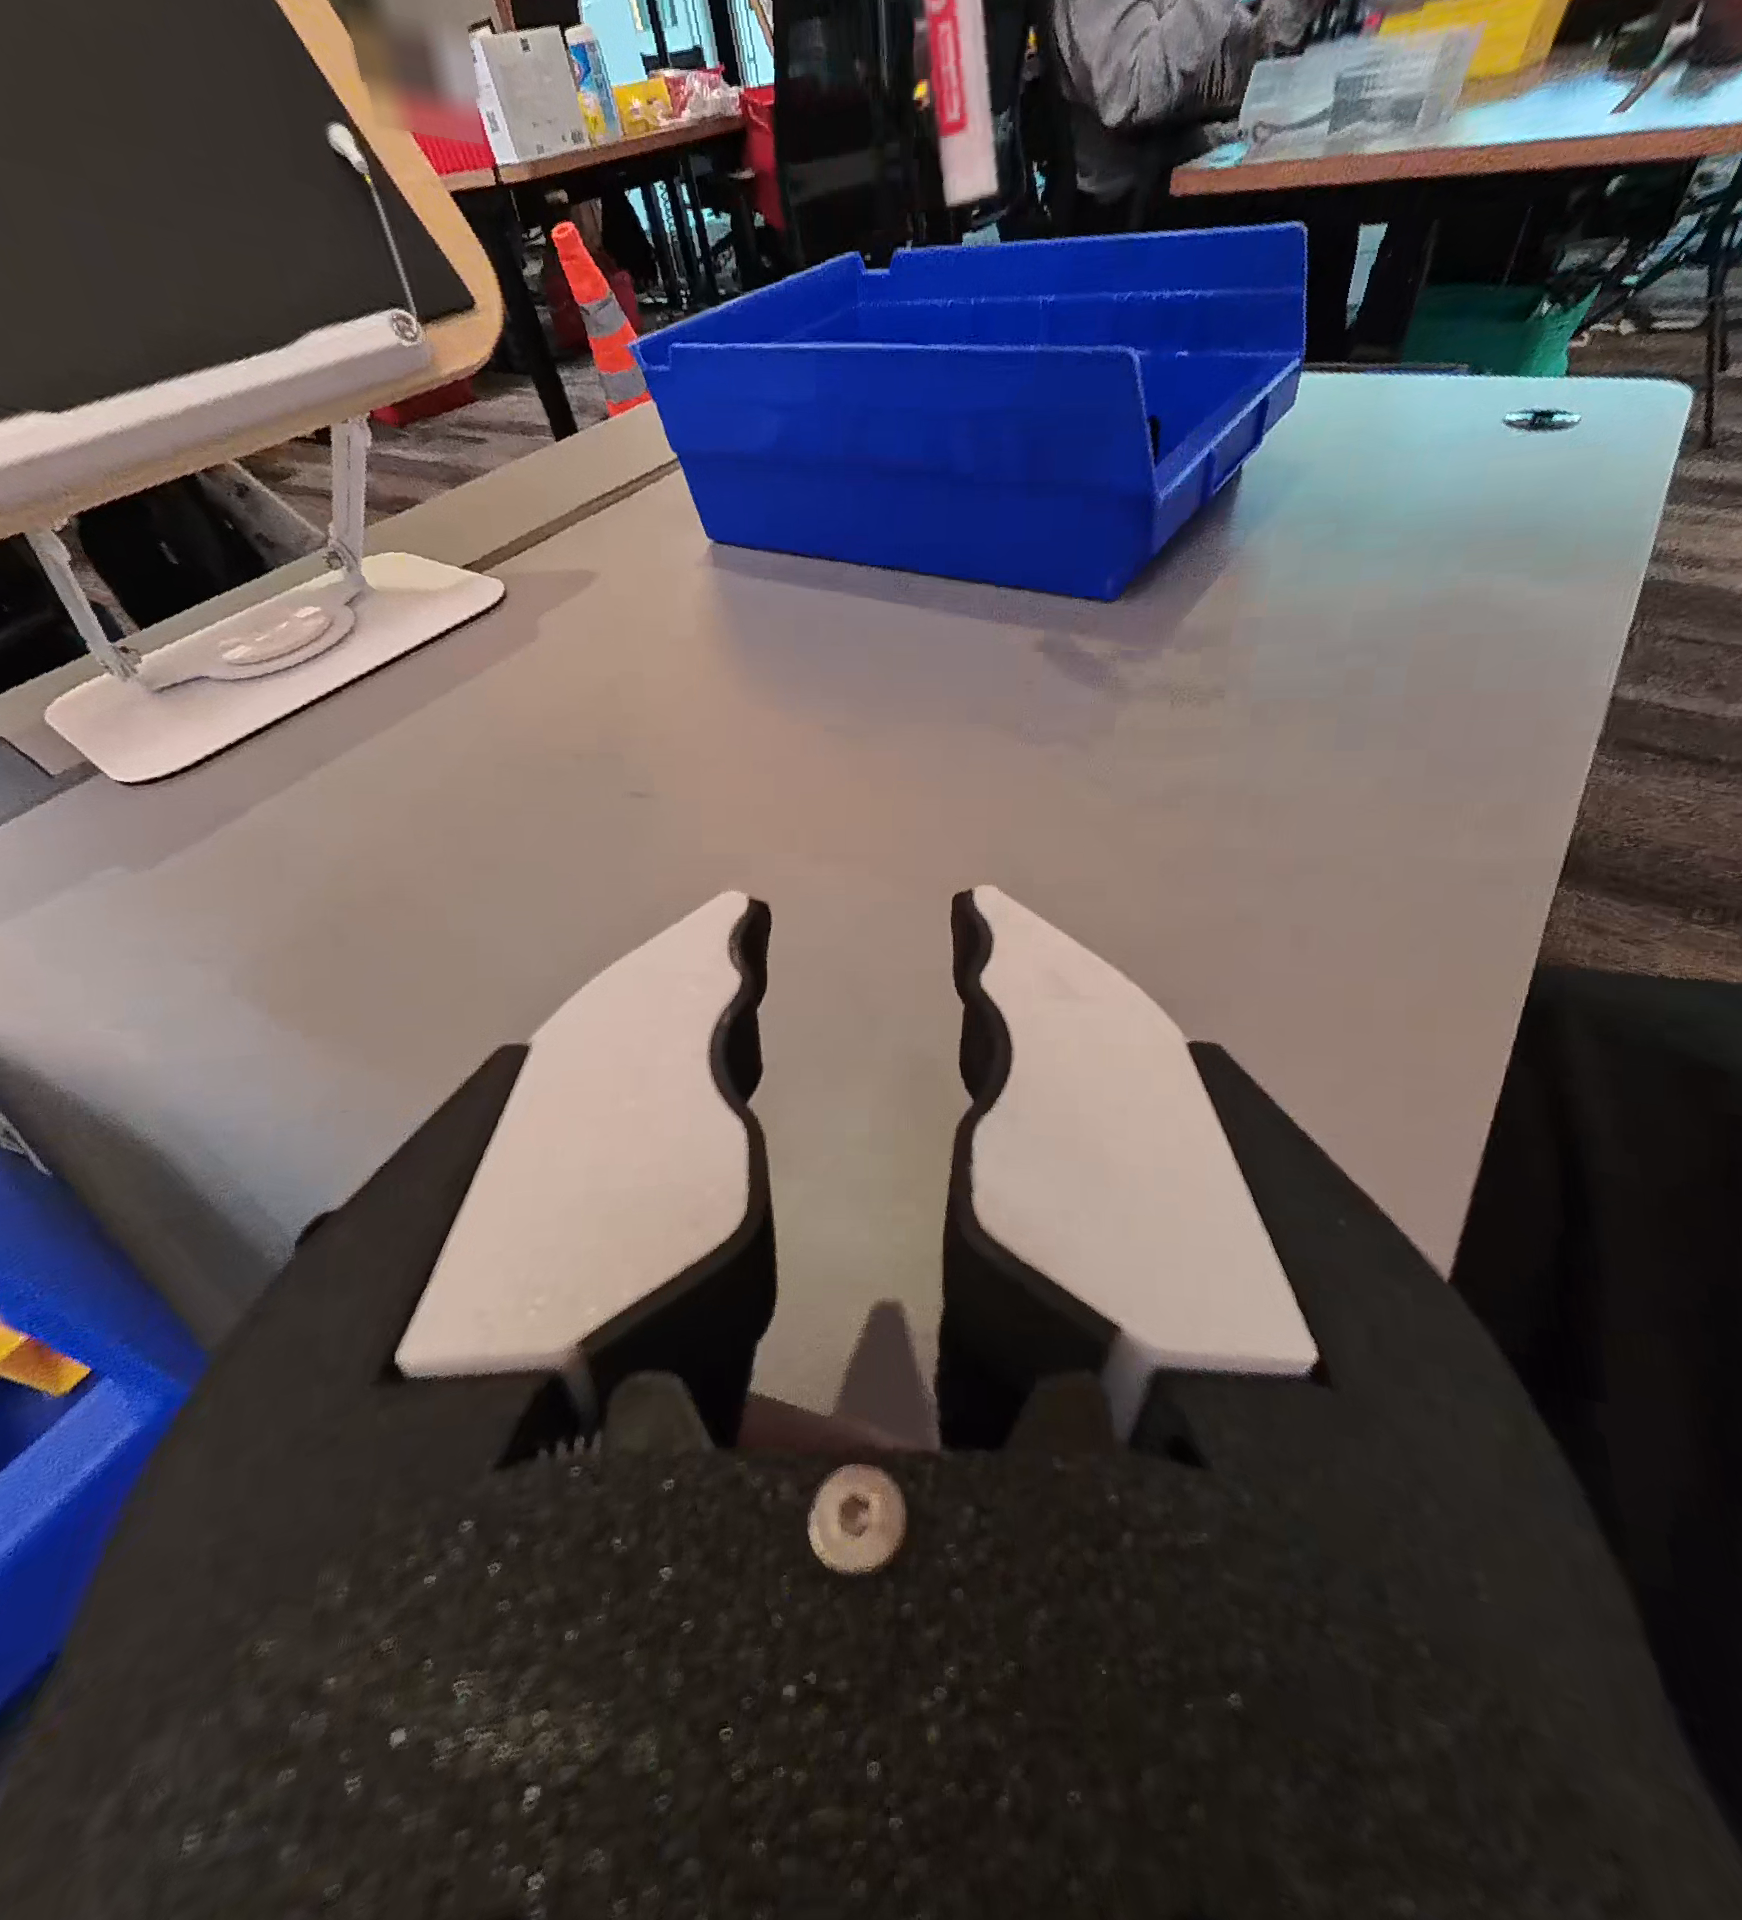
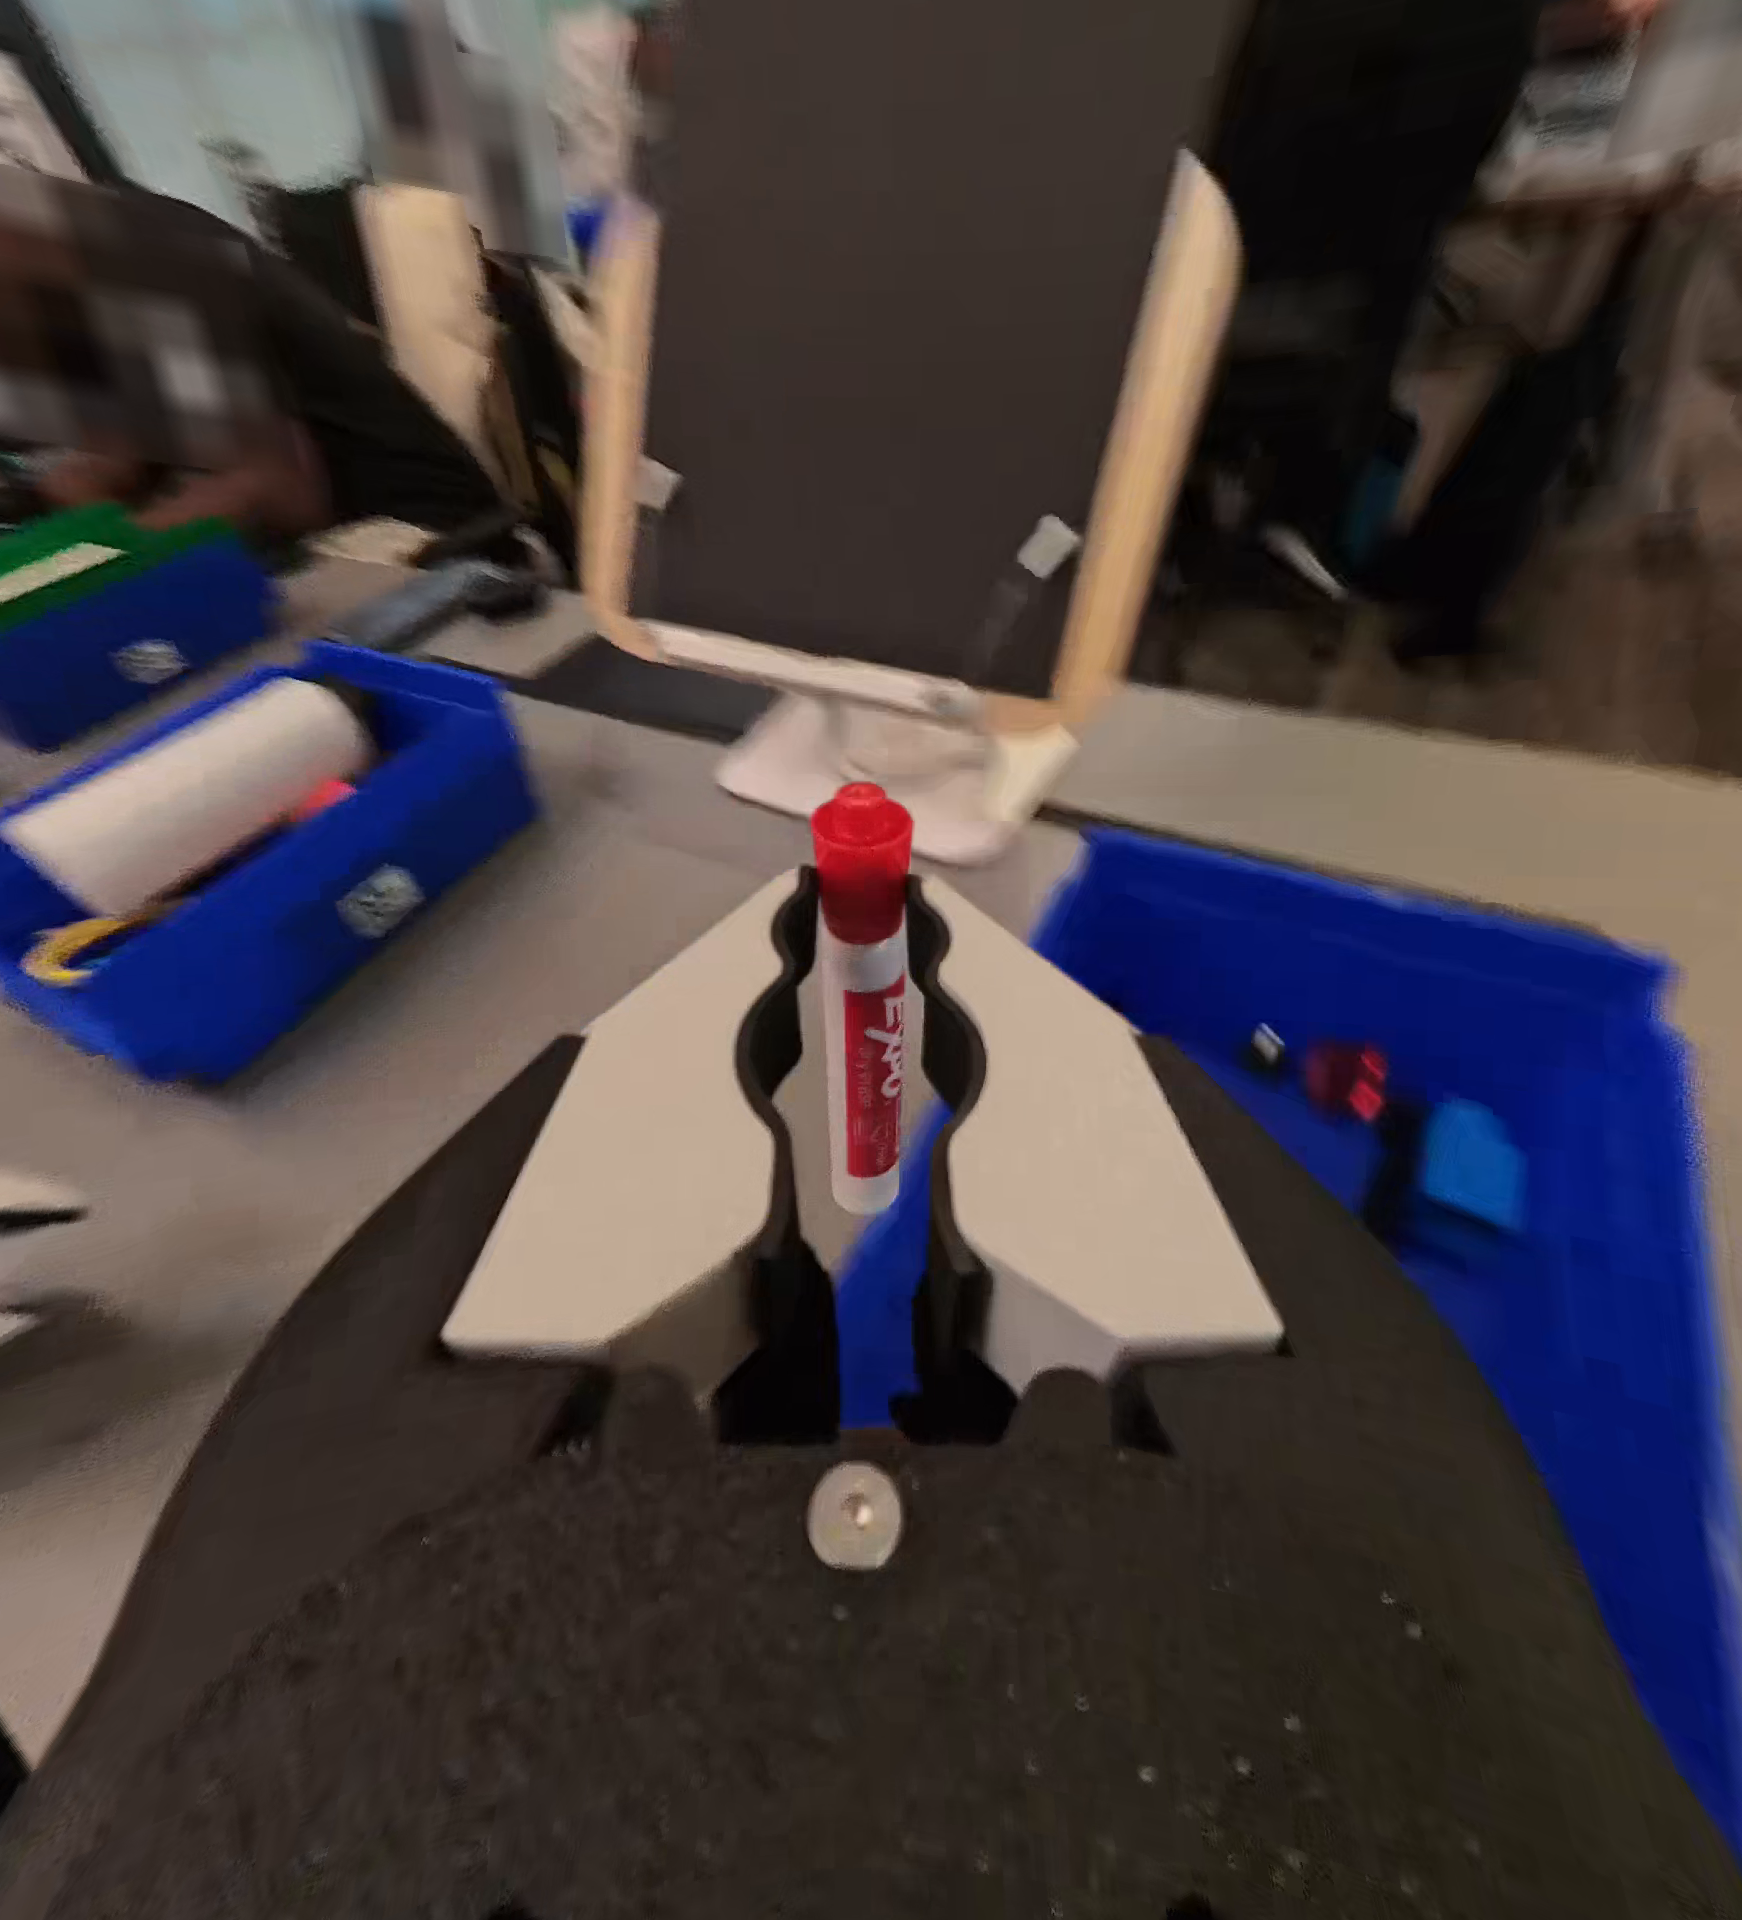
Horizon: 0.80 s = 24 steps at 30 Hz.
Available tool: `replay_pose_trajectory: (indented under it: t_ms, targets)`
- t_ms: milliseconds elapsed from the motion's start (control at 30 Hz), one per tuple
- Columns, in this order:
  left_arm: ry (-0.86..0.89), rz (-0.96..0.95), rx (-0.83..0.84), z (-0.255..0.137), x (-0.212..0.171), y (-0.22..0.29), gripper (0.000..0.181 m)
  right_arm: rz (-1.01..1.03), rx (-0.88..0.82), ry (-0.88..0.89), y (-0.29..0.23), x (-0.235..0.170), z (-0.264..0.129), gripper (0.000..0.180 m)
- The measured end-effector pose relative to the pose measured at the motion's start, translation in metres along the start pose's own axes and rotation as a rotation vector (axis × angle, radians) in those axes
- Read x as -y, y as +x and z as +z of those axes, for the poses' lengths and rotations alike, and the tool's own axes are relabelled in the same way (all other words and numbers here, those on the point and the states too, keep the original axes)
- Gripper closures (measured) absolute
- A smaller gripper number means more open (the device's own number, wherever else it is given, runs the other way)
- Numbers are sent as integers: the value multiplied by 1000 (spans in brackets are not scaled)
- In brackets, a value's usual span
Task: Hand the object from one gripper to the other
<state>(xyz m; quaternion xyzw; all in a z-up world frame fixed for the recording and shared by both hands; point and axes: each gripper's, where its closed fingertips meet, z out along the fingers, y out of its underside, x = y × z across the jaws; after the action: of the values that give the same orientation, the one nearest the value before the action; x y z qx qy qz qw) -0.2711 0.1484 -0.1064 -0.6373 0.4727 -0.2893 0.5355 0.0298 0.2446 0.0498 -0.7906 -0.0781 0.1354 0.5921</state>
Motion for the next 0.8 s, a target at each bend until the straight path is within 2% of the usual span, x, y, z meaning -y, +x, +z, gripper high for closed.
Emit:
replay_pose_trajectory:
  t_ms: [167,300,433,633,800]
  targets:
    - [-5,34,-8,2,0,7,148,113,-226,-416,110,-82,37,163]
    - [-20,56,-4,3,-3,8,150,104,-317,-634,149,-126,60,162]
    - [-26,47,-10,4,-6,8,151,65,-350,-835,166,-158,79,162]
    - [-38,57,-4,4,-9,4,151,100,-451,-962,200,-194,88,162]
    - [-47,52,-12,3,-12,5,151,101,-441,-904,203,-193,92,163]
